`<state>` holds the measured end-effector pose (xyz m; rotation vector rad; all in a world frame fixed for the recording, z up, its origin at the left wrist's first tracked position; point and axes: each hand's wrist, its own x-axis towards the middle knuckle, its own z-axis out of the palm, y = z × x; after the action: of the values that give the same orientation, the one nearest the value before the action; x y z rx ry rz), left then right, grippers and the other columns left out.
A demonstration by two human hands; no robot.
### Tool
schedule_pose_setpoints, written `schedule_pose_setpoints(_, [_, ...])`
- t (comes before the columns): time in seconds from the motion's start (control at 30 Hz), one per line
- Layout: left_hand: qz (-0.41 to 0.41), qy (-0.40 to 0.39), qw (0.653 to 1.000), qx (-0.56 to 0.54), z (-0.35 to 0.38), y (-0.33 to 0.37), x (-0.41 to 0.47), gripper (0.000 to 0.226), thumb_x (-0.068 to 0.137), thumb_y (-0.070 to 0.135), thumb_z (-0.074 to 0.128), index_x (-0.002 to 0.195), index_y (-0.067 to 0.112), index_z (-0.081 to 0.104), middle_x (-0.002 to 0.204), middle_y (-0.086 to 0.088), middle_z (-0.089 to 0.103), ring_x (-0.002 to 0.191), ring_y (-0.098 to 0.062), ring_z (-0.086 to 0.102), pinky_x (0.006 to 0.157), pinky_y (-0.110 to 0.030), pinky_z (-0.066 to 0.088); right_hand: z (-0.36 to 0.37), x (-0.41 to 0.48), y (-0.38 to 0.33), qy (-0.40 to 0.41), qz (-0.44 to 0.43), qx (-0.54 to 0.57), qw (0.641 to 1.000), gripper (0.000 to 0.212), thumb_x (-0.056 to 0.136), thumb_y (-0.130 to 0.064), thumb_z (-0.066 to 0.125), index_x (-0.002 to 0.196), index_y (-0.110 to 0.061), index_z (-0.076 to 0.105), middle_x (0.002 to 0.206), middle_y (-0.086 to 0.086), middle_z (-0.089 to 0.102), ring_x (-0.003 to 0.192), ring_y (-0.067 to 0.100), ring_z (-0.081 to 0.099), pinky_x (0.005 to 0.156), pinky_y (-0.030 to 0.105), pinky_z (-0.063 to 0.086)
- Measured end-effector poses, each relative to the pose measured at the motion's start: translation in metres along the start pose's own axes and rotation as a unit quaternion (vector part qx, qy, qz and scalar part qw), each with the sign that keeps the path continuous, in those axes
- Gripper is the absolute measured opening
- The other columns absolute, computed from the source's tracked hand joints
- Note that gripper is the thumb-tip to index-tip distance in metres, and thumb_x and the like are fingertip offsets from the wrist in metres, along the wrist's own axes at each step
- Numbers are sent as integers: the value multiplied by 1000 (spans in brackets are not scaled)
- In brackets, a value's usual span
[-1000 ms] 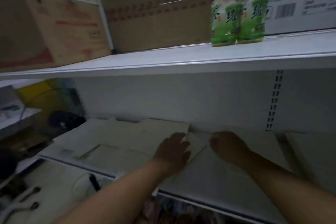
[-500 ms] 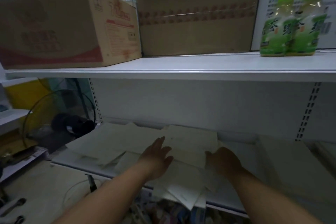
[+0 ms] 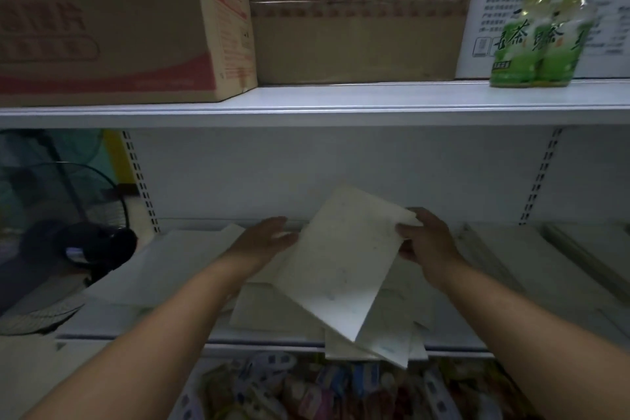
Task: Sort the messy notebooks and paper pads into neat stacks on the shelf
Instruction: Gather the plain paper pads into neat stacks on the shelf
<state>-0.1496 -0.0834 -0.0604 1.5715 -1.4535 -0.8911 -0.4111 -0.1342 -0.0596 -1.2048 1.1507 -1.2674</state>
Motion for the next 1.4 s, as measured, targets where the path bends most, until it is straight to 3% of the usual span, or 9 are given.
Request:
schedule_pose_setpoints(0.13, [-106, -194, 960, -172, 3, -26, -1, 61, 70, 27, 78, 125, 10, 58, 118, -9, 68, 106, -28, 66, 93, -44, 52, 19, 0, 1, -55, 14, -11, 998, 18, 94, -3, 49, 95, -16, 61, 87, 5, 67, 72, 21, 66, 57, 27, 57])
schedule_pose_setpoints(0.27, [-111, -117, 954, -252, 14, -48, 4, 58, 72, 18, 78, 126, 14, 55, 118, -11, 67, 105, -33, 65, 86, -46, 52, 1, 26, 19, -17, 73, -171, 982, 24, 93, -36, 54, 100, -14, 61, 94, 12, 67, 72, 24, 66, 63, 28, 51])
schedule_pose_setpoints(0.4, [-123, -23, 954, -271, 7, -55, 10, 24, 91, 8, 56, 113, 20, 58, 105, -8, 69, 95, -30, 66, 76, -44, 52, -14, 33, 55, -60, 110, -558, 820, 77, 84, -65, 48, 133, -5, 43, 133, 10, 50, 118, 24, 52, 84, 28, 42])
schedule_pose_setpoints(0.57, [-128, 17, 954, -272, -14, -59, 23, 25, 93, 8, 52, 114, 21, 58, 107, -8, 68, 95, -30, 65, 73, -41, 52, -10, 51, 75, -46, 142, -459, 876, 82, 72, -52, 73, 131, -2, 47, 135, 12, 50, 118, 26, 53, 86, 29, 47])
schedule_pose_setpoints(0.7, [-119, 29, 955, -271, -27, -65, 29, 29, 92, 6, 52, 113, 24, 60, 107, -5, 70, 97, -29, 66, 75, -40, 52, -23, 69, 71, -28, 31, -395, 918, 45, 76, -23, 76, 112, -9, 53, 117, 10, 62, 99, 24, 60, 72, 26, 41])
schedule_pose_setpoints(0.83, [-123, 37, 956, -263, -46, -72, 27, 32, 91, 10, 53, 120, 24, 59, 113, -7, 69, 101, -31, 66, 79, -42, 53, -51, 88, 41, -119, 46, -82, 989, 40, 68, -26, 82, 101, -23, 60, 114, 14, 61, 97, 33, 60, 69, 38, 55])
schedule_pose_setpoints(0.9, [-134, 40, 958, -249, -59, -76, 25, 35, 89, 14, 57, 123, 23, 57, 113, -7, 70, 99, -32, 67, 78, -43, 53, -60, 99, 34, -182, 65, -29, 981, 78, 41, -42, 90, 111, -18, 64, 108, 11, 68, 92, 31, 65, 60, 35, 57])
schedule_pose_setpoints(1.1, [-162, -8, 964, -210, -67, -79, 7, 89, 40, 43, 91, 121, 25, 58, 114, -4, 70, 101, -29, 68, 82, -43, 54, 20, 110, 39, -357, 103, -40, 928, 72, 39, -31, 91, 106, -12, 71, 106, 14, 71, 90, 28, 70, 78, 41, 56])
schedule_pose_setpoints(1.4, [-143, 17, 950, -277, -95, -95, -26, 79, 57, 51, 84, 123, 19, 56, 108, -4, 73, 98, -25, 69, 72, -31, 58, 155, 90, 47, -335, 86, -80, 935, 28, 87, -2, 61, 113, -9, 66, 100, 10, 72, 85, 22, 69, 68, 30, 56])
